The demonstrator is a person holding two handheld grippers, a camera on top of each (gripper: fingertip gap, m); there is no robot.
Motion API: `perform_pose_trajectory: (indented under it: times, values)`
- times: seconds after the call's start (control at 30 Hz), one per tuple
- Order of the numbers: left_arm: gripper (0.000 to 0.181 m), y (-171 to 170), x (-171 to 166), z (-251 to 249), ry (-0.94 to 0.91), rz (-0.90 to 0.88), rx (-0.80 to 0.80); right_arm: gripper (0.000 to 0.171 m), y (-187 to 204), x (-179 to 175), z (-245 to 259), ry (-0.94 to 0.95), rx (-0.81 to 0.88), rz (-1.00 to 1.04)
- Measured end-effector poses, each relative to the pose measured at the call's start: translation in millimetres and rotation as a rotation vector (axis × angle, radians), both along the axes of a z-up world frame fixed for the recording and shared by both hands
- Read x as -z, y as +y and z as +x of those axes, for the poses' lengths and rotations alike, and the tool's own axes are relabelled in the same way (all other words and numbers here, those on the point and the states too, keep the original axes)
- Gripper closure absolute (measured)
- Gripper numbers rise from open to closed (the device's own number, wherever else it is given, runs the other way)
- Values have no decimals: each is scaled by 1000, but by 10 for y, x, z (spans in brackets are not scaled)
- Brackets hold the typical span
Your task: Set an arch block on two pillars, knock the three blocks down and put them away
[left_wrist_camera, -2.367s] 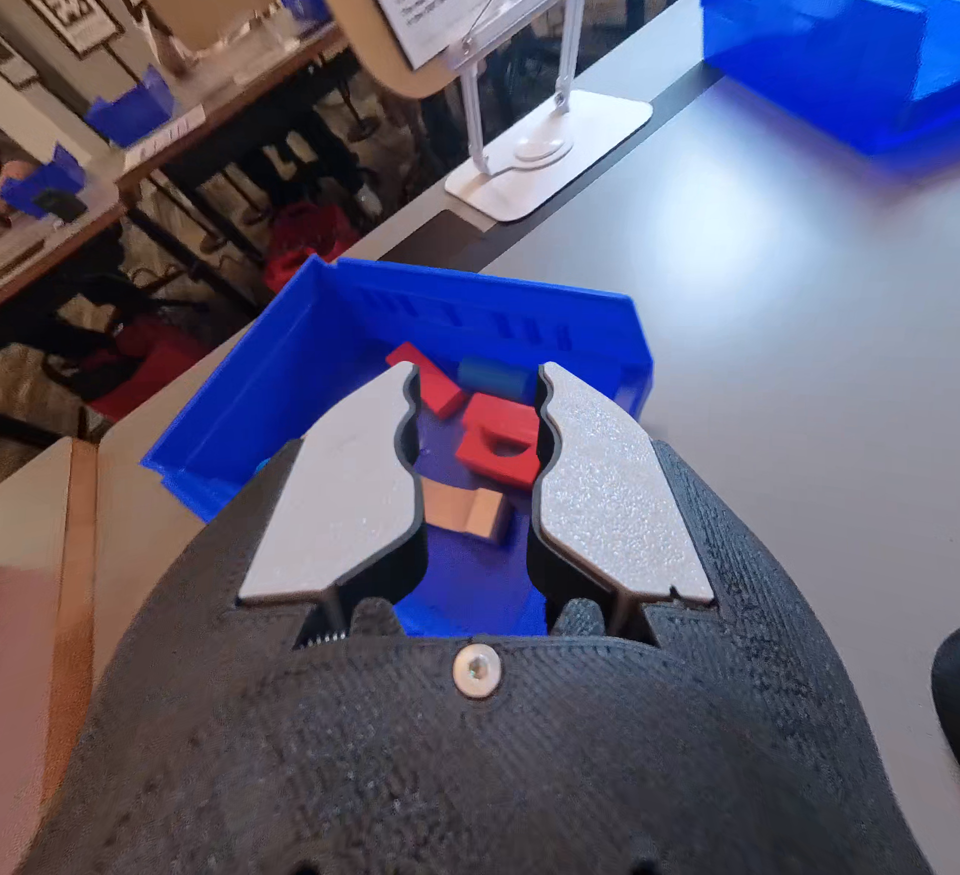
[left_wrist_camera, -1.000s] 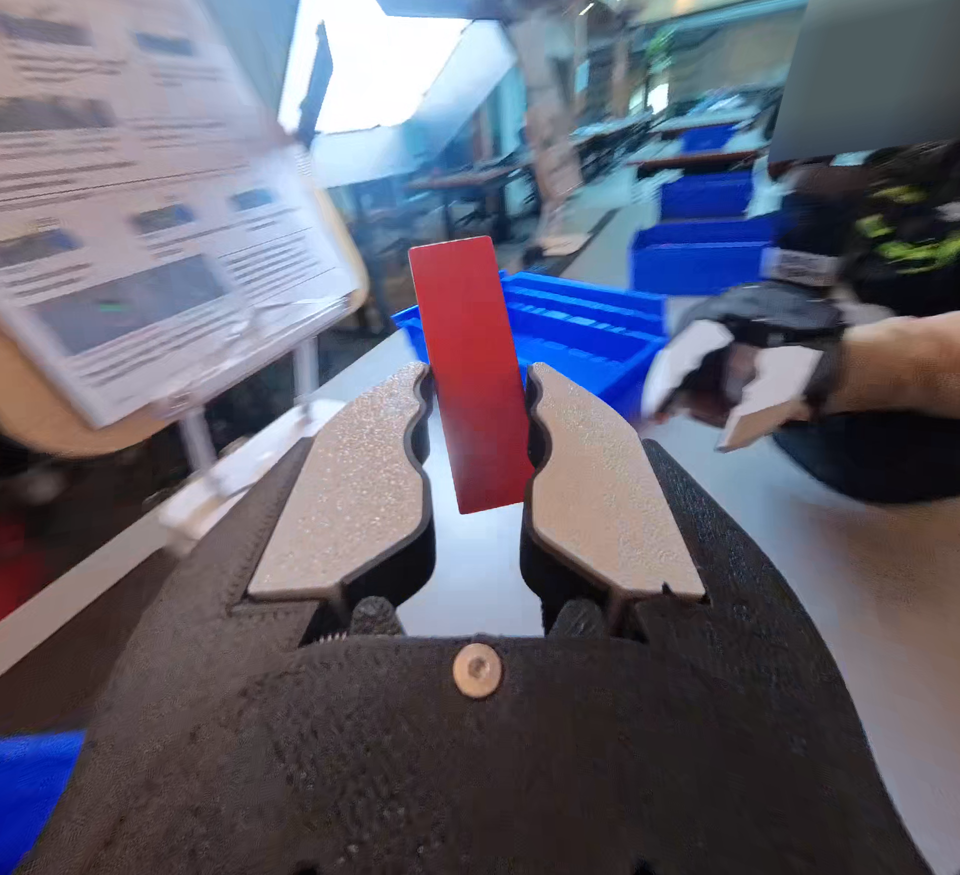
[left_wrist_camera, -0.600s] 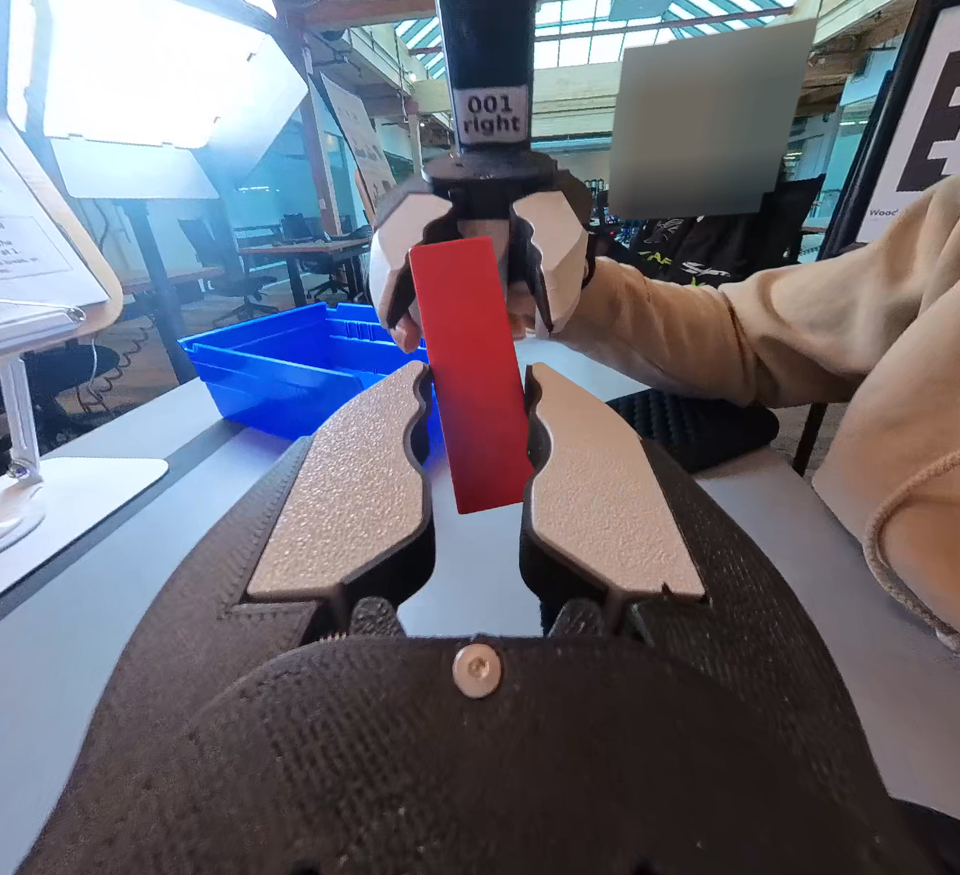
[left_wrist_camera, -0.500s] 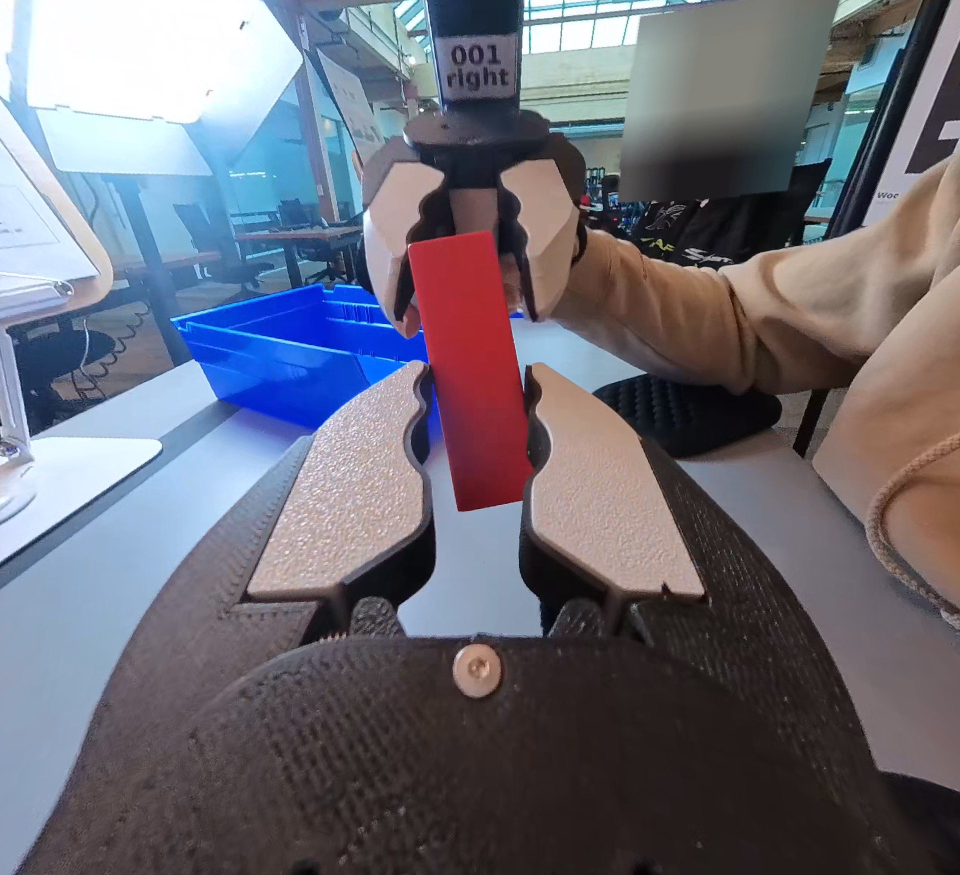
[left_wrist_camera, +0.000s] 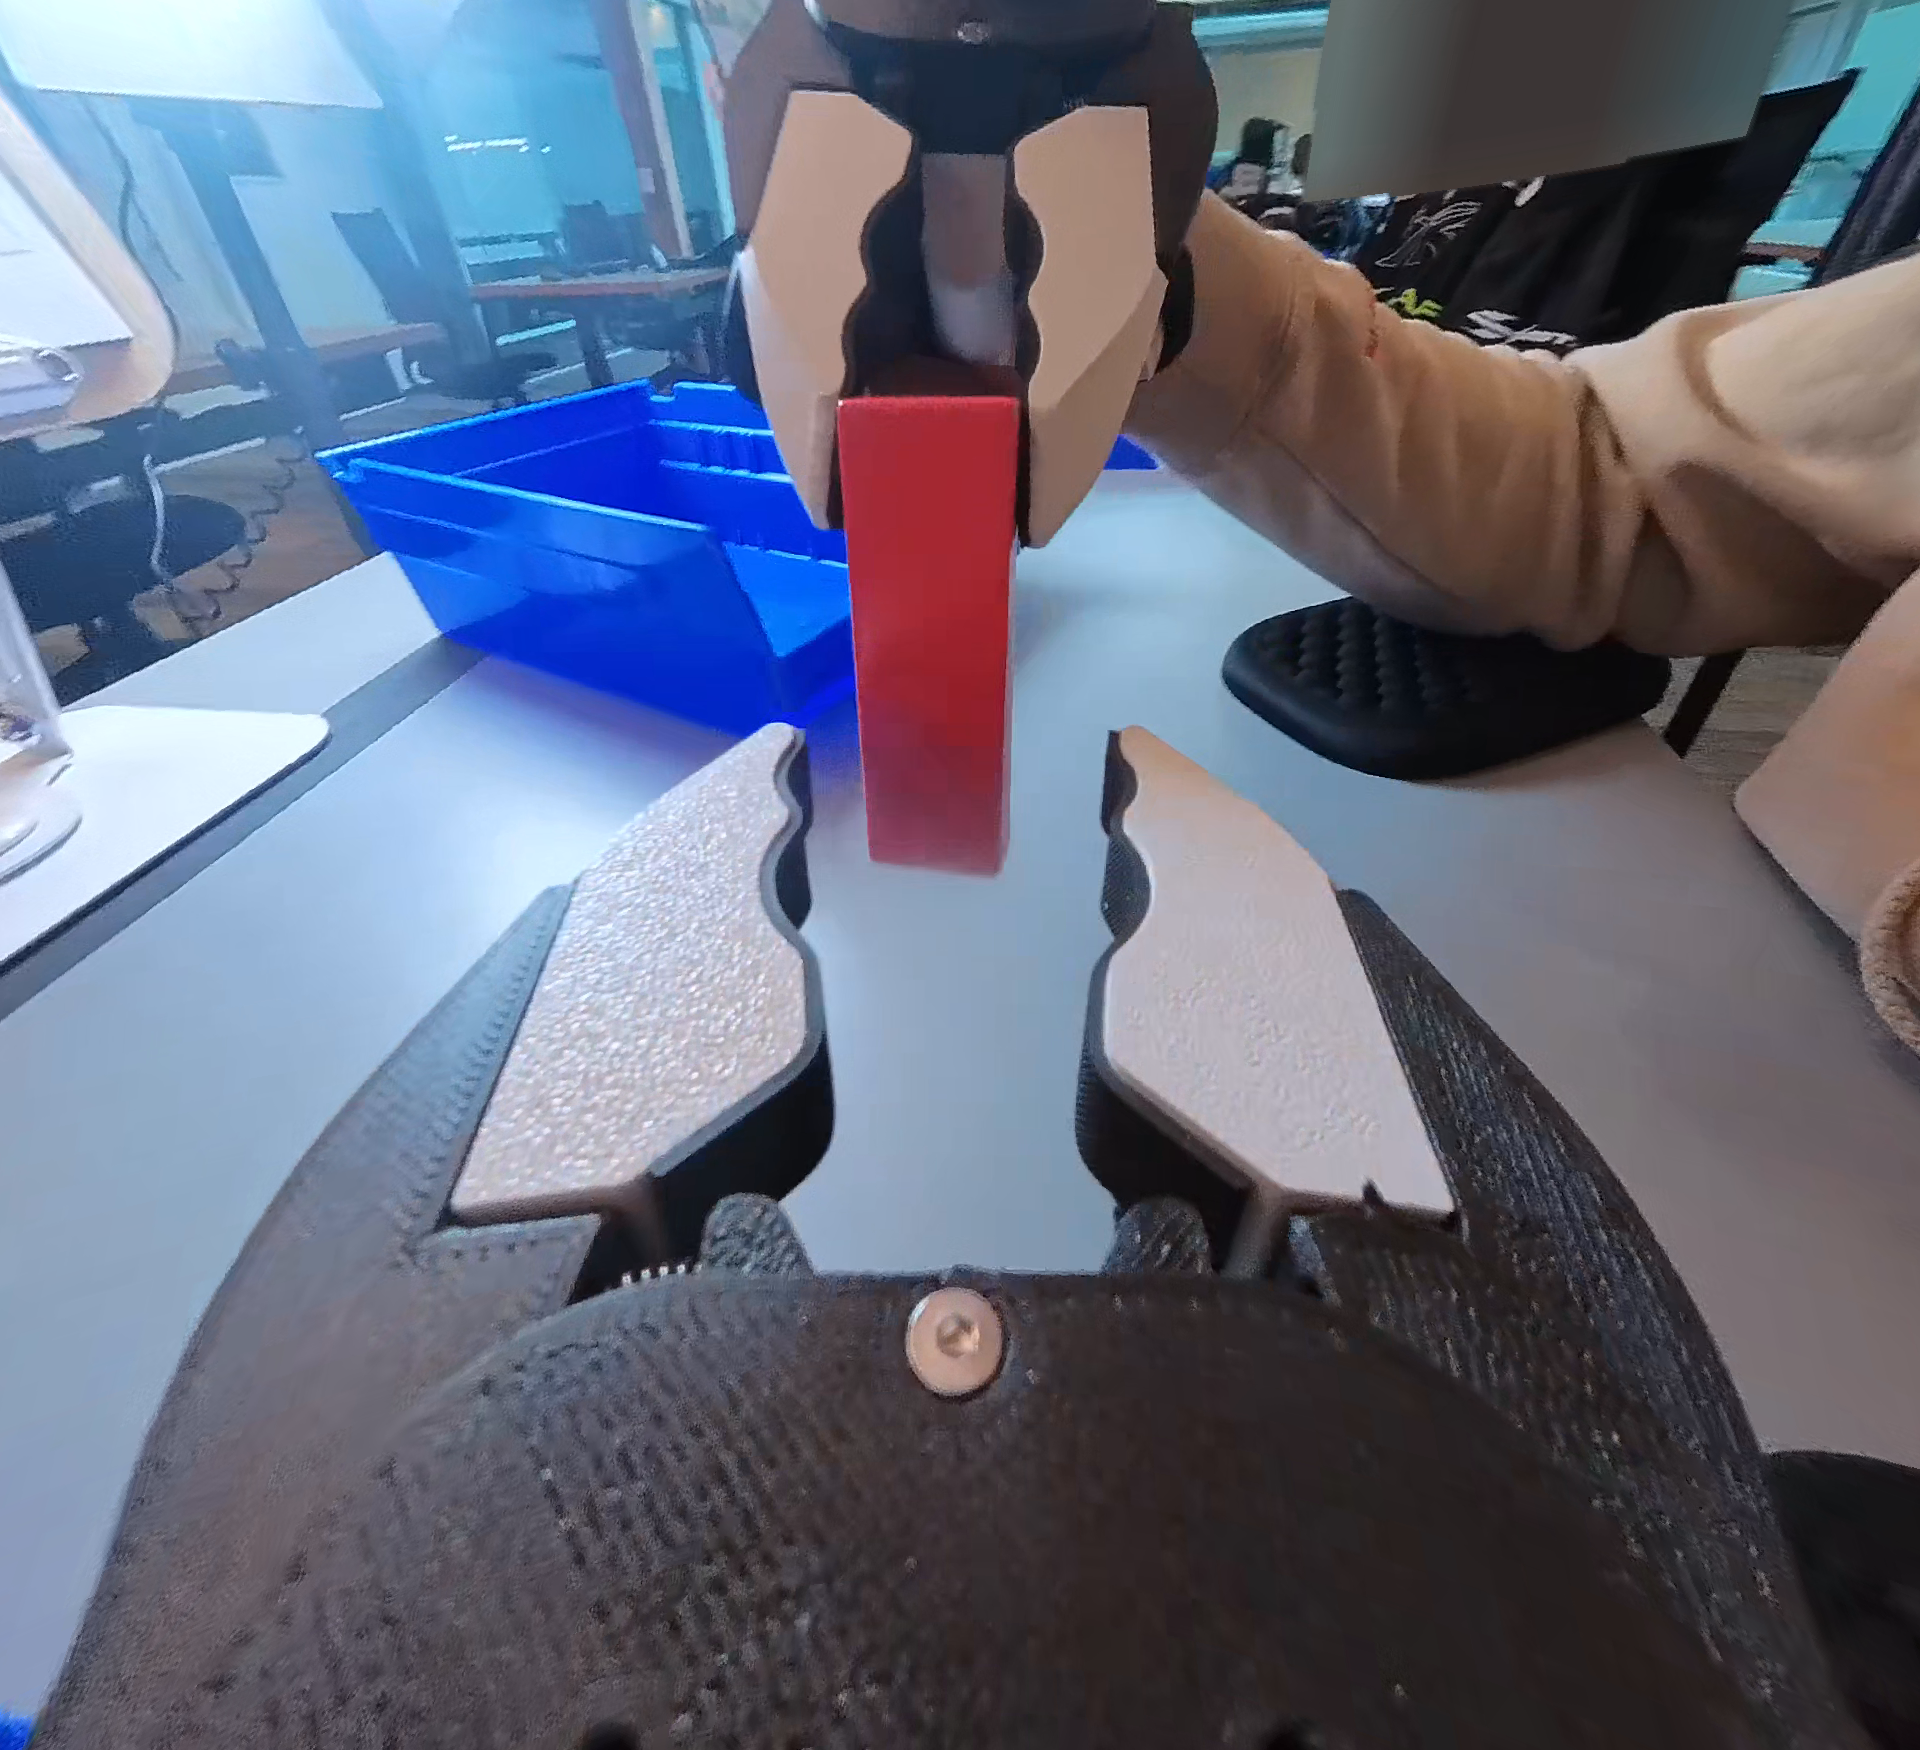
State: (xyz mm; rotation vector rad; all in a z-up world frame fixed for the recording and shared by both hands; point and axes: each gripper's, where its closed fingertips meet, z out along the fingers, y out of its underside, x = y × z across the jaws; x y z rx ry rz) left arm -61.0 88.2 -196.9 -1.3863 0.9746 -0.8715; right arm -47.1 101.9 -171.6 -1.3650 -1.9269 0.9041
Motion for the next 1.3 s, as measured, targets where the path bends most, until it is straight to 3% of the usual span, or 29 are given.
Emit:
perform_pose_trajectory:
  times: [0.17,0.43,1.3]
  values:
    - [130,107,46,-112,6,-54,-36,139,332,353,179,-43,73,-48]
    - [181,193,199,-186,81,-26,-94,139,398,630,259,-114,56,-48]
    - [181,146,429,-52,181,-36,-72,139,385,721,422,-160,15,-42]
